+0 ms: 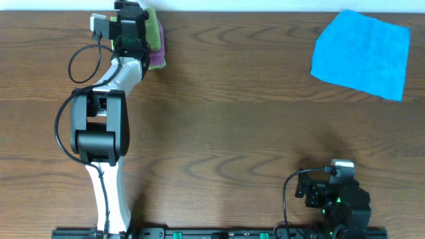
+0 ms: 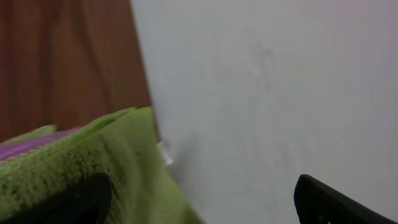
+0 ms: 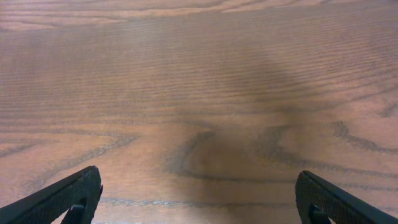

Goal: Fold the cloth
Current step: 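Release the green square and press it flat with the left gripper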

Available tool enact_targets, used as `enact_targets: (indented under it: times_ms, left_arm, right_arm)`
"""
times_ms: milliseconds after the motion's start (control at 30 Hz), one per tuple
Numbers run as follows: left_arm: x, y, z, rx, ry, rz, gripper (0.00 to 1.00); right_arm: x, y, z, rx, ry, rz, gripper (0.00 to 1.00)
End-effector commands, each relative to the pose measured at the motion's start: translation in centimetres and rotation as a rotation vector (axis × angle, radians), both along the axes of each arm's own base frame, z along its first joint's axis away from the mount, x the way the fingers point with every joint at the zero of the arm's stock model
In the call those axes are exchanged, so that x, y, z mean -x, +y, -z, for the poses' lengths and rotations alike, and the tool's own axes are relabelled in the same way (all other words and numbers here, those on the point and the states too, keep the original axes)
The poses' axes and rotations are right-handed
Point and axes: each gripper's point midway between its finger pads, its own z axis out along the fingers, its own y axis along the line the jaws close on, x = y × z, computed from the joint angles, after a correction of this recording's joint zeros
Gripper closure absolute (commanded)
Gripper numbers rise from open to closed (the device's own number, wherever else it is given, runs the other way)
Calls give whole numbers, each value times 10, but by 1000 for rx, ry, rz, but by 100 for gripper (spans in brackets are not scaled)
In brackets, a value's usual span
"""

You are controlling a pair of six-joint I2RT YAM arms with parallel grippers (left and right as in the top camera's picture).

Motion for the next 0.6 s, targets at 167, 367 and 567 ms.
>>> enact_targets:
  times_ms: [167, 367, 567]
  left_arm:
    - [-8, -1, -24, 51, -120, -5, 5]
    - [-14, -14, -64, 54, -216, 75, 5]
    - [3, -33, -59, 98, -75, 119, 5]
  right_arm:
    - [0, 0, 2, -14, -1, 11, 1]
    - [0, 0, 2, -14, -1, 11, 1]
    - [0, 0, 2, -14, -1, 11, 1]
